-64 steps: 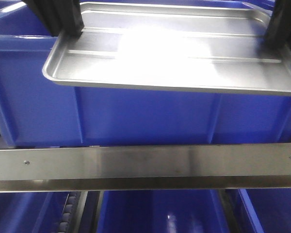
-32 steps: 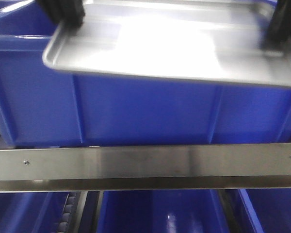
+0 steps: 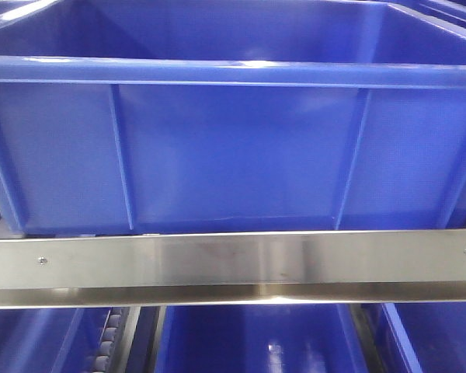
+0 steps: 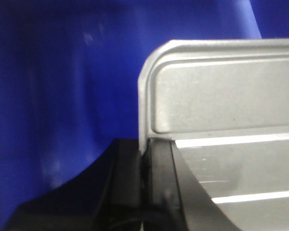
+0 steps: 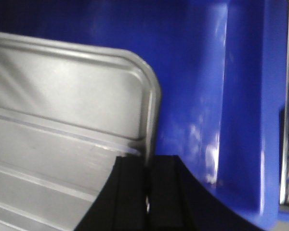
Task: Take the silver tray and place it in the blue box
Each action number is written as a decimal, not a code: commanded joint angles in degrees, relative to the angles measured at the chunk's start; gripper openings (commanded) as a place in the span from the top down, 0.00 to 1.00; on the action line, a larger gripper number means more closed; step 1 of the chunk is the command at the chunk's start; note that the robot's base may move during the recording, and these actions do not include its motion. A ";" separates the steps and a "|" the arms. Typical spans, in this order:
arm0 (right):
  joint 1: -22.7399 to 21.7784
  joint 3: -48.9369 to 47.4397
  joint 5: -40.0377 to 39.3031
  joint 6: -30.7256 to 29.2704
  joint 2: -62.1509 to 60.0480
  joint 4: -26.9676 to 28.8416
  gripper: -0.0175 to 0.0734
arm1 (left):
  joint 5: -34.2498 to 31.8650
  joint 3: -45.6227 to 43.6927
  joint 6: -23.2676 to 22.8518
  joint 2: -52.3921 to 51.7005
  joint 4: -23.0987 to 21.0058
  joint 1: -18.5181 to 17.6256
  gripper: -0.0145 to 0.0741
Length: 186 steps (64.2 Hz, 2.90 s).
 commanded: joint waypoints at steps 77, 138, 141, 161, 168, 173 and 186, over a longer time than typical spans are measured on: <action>-5.82 -7.53 -14.34 -1.81 27.41 -9.32 0.40 | -18.70 -2.50 0.61 22.37 0.42 8.21 0.43; -1.69 0.40 -6.91 -2.81 3.13 -9.26 0.75 | -10.23 8.01 6.18 -9.22 10.94 -2.17 0.96; -1.12 3.30 -7.74 -2.83 0.65 -9.26 0.75 | -11.22 11.43 6.18 -12.87 10.95 -2.78 0.94; 3.59 24.09 -15.98 -2.90 -17.77 -9.26 0.75 | -21.86 36.64 6.18 -35.53 7.35 -3.14 0.94; 5.47 31.31 -19.97 -2.90 -25.37 -9.26 0.75 | -25.74 44.24 6.18 -44.06 7.23 -3.14 0.94; 6.87 36.73 -22.82 -2.90 -31.53 -9.26 0.75 | -28.35 49.18 6.23 -51.04 7.01 -3.14 0.94; 8.05 47.59 -28.35 -2.90 -48.98 -9.26 0.75 | -31.46 56.47 6.62 -65.72 4.96 -3.14 0.94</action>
